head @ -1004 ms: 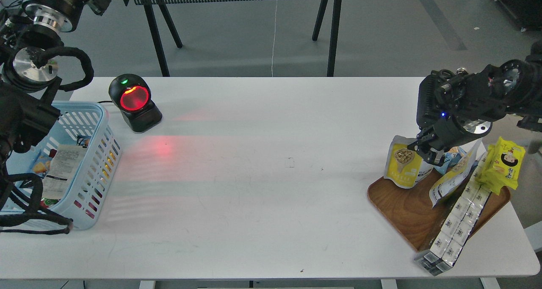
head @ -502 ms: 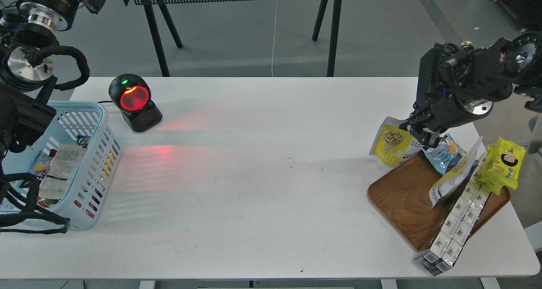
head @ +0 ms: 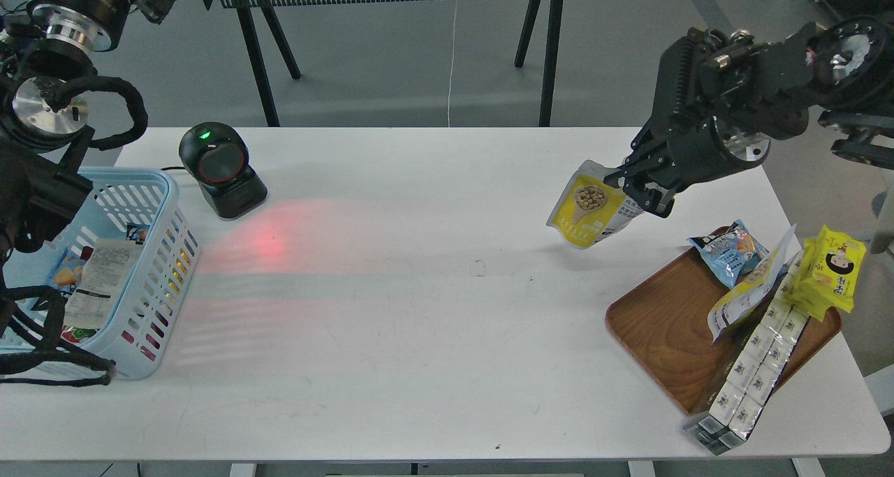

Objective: Scan snack and place in basket
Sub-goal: 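Carry the packet toward the table center and set it down upright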

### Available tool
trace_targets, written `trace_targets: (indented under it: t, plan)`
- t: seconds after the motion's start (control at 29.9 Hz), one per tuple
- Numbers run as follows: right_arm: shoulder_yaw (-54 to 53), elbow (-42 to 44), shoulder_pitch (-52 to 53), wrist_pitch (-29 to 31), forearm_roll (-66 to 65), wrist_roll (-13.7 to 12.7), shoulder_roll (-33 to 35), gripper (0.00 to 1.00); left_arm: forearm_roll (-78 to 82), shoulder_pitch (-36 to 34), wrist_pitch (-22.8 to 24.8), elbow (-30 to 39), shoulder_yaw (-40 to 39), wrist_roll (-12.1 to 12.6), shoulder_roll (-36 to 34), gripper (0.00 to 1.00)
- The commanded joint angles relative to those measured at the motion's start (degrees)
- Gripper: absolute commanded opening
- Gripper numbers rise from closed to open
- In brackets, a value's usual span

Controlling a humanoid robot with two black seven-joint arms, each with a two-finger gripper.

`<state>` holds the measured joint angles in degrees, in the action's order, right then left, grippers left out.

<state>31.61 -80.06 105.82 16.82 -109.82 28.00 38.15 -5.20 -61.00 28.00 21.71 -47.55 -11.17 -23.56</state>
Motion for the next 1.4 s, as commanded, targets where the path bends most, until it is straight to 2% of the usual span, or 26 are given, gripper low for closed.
trace_targets:
  t: [0.0, 0.27, 0.6, 0.84, 1.0, 1.37]
  plan:
    - [-3.65, 0.43, -0.96, 1.90, 0.21, 0.00, -1.41, 0.00, 0.02, 0.00, 0.00, -0.09, 0.00, 0.01, 0.01, 1.00]
    - [-10.07, 2.63, -5.97, 2.52, 0.92, 0.00, -8.09, 0.00, 0.02, 0.09, 0.00, -0.09, 0.09, 0.01, 0.01, 1.00]
    - [-13.77, 11.06, -9.31, 2.52, 0.92, 0.00, -19.95, 0.00, 0.02, 0.18, 0.00, -0.09, 0.09, 0.01, 0.09, 1.00]
    - [-14.21, 17.04, -10.72, 2.43, 0.92, 0.00, -25.84, 0.00, 0.02, 0.18, 0.00, -0.09, 0.09, 0.01, 0.01, 1.00]
    - [-14.21, 18.36, -11.77, 2.43, 0.92, 0.00, -28.40, 0.00, 0.02, 0.61, 0.00, -0.09, 0.00, -0.08, 0.01, 1.00]
    - [-13.95, 18.36, -12.74, 2.43, 0.83, 0.00, -28.84, 0.00, -0.07, 0.62, 0.00, -0.09, 0.00, -0.08, 0.01, 1.00]
